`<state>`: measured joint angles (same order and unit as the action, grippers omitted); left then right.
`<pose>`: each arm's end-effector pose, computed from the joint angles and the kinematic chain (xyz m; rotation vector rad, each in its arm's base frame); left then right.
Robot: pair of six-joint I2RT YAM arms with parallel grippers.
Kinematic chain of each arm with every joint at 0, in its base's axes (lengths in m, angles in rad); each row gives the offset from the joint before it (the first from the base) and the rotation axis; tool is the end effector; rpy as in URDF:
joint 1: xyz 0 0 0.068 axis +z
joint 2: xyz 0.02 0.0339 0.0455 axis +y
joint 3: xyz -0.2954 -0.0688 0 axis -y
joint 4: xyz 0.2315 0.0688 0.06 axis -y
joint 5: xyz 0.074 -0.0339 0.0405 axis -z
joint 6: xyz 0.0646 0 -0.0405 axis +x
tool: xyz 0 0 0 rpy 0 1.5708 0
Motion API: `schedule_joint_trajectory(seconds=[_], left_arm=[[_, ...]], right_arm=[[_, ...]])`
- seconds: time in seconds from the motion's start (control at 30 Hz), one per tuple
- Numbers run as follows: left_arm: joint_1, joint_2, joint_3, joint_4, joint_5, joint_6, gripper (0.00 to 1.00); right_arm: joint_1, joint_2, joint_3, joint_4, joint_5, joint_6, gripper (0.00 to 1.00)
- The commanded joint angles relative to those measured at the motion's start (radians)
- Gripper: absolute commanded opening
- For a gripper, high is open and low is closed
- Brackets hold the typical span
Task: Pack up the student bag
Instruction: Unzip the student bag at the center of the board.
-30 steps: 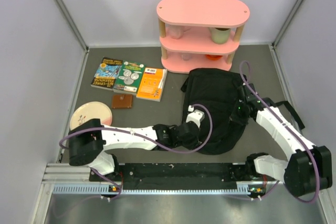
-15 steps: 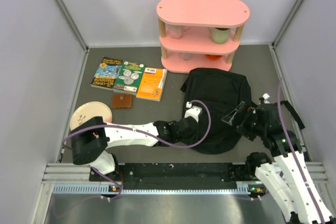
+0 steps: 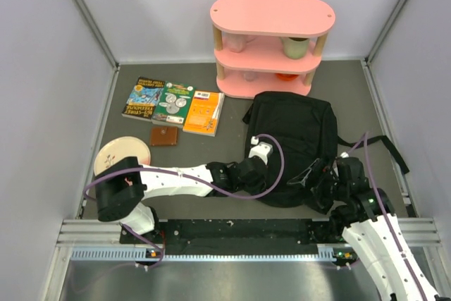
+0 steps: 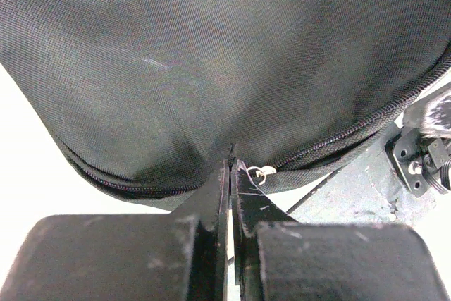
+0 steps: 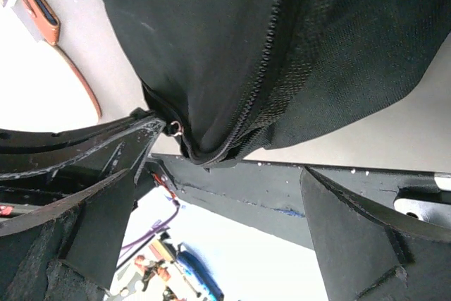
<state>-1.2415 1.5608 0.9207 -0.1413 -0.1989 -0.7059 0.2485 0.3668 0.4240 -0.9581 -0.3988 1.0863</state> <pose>0.1207 -0.3139 0.2220 0.5500 2.3890 -0.7063 0.0470 0.0378 0.1879 0.9174 2.5236 1.0022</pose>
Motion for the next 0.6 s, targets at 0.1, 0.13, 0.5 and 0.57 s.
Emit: schedule_joint_trajectory(seconds=[0.1,0.13,0.5,0.57], left_arm=[[0.002,-0.007,0.043,0.031,-0.002,0.011,0.00],[0.002,-0.005,0.044,0.031,0.000,0.013,0.00],[0.001,-0.028,0.035,-0.007,-0.031,0.022,0.00],[0.002,-0.038,0.032,-0.027,-0.060,0.025,0.00]], right_arm=[[0.066,0.004,-0.090,0.223,0.004,0.168,0.98],[0.070,0.027,-0.096,0.248,0.015,0.196,0.94],[0.170,0.129,-0.091,0.361,0.167,0.218,0.00],[0.172,0.116,-0.106,0.346,0.187,0.198,0.00]])
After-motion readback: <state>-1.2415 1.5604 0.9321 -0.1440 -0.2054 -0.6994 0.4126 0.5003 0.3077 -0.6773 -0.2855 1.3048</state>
